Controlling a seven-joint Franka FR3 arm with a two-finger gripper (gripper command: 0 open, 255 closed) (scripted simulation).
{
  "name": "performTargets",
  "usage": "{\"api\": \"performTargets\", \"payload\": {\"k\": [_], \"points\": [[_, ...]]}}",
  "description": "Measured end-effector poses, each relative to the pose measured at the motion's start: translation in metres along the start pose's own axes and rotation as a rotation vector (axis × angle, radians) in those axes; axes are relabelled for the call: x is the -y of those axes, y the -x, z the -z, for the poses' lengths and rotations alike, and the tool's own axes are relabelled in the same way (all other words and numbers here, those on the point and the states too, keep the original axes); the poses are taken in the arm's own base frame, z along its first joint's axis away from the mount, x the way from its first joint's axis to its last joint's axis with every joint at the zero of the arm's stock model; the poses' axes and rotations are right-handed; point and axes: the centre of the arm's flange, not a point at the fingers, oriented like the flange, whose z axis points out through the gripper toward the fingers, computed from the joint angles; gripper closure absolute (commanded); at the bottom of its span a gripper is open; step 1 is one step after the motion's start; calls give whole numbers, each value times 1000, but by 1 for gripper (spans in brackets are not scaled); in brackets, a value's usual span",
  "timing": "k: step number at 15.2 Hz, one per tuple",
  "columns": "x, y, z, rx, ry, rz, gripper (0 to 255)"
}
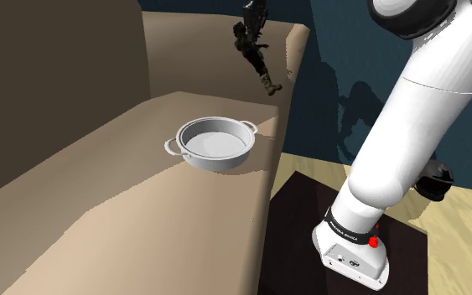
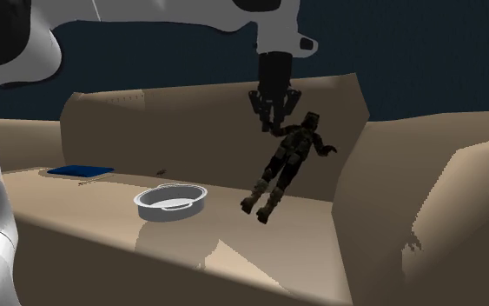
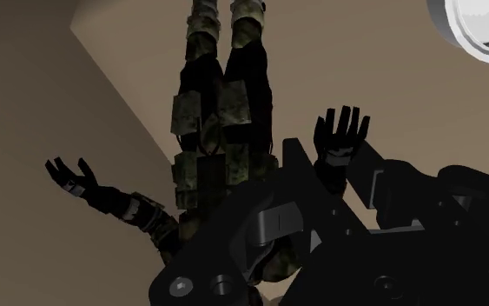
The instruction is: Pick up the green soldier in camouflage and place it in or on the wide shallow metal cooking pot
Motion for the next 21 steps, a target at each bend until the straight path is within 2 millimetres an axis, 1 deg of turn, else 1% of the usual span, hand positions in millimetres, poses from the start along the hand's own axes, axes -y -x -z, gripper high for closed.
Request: {"api": "performTargets", "payload": {"k": [14,16,19,21], "points": [[5,-2,71,0,0,0,255],[20,2,77,0,0,0,255],[59,16,84,0,-1,1,255],[79,27,86,0,-1,1,255]]}}
